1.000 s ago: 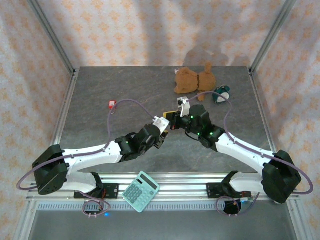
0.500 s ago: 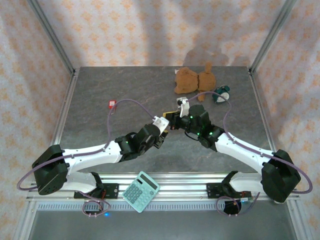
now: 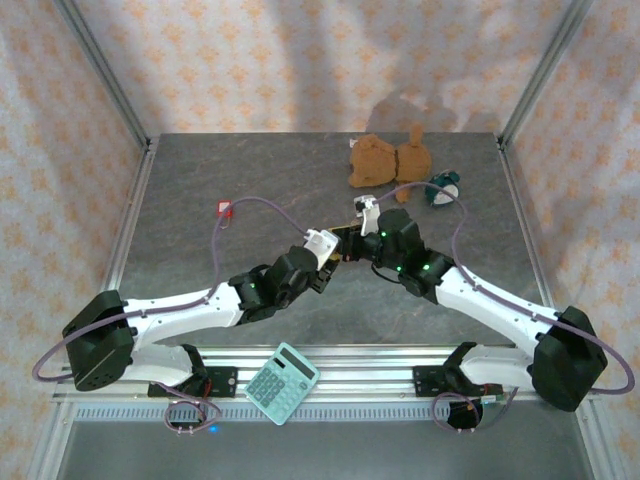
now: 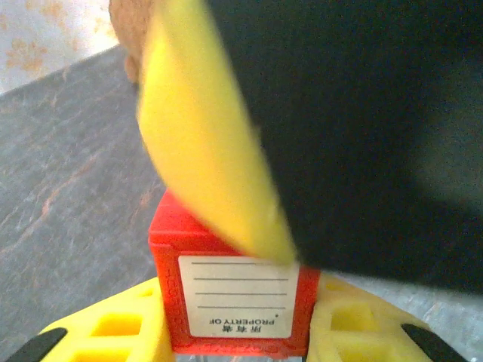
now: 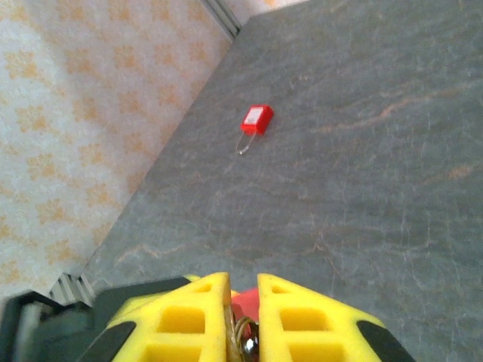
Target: Unlock with the key
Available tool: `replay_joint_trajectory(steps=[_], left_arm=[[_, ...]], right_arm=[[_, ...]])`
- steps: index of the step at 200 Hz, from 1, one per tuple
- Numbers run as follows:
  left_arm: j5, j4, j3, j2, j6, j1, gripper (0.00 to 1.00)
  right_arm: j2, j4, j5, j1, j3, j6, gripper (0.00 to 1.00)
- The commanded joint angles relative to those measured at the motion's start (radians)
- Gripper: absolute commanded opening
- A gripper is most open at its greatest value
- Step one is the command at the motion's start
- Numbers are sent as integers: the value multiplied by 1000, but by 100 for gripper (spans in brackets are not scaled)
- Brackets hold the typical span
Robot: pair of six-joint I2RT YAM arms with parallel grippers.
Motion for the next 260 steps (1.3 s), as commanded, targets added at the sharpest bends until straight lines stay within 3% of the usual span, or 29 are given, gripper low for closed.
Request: replay_joint_trajectory(steps=[1,36,111,260], left_arm=[[-48,255,30,-62,7,17,18],[-38,249,39,-57,10,17,17],[-25,239,11,-13,-24,16,17],[1,188,-12,32,-49,9,17]], right_arm=[[9,-147,-113,54,-27,15,13],[31,-157,-131,52,-15,6,16],[-82,-228,-86,-24,35,17,35],[-160,-275,-27,-91,67,-6,47]])
